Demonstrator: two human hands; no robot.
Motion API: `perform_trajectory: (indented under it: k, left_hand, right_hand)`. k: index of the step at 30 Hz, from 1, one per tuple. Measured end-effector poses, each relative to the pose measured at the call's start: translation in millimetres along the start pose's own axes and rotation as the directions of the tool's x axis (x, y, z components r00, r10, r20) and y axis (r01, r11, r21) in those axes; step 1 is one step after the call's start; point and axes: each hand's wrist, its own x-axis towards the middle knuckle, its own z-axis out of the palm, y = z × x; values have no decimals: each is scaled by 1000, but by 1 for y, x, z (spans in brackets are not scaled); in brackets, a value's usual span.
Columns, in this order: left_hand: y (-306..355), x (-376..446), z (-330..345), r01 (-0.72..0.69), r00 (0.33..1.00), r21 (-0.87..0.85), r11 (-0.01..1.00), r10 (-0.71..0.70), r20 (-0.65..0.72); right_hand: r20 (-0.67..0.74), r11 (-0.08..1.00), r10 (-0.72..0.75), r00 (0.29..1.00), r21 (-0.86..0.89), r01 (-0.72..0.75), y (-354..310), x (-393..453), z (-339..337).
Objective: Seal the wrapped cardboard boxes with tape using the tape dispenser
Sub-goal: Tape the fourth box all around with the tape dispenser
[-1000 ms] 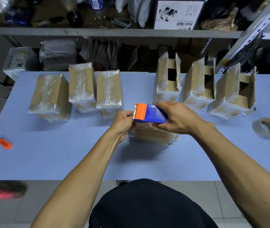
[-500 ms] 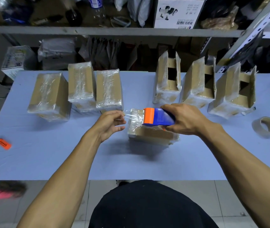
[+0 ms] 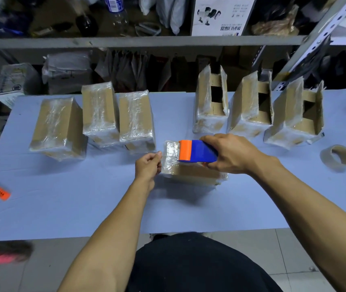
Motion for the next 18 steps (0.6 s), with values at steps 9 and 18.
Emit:
perform_trajectory:
  k: [9,18]
  left_hand:
    - [-8,6,12,419,904,-159,894,-394,167]
    - [-8,5,12,124,984,-7,992,-124,-126]
  right_hand:
    - [-92,996,7,996,-85,-15,-8,7,10]
    - [-118,999,28,993,-36,-32,-5,4,11]
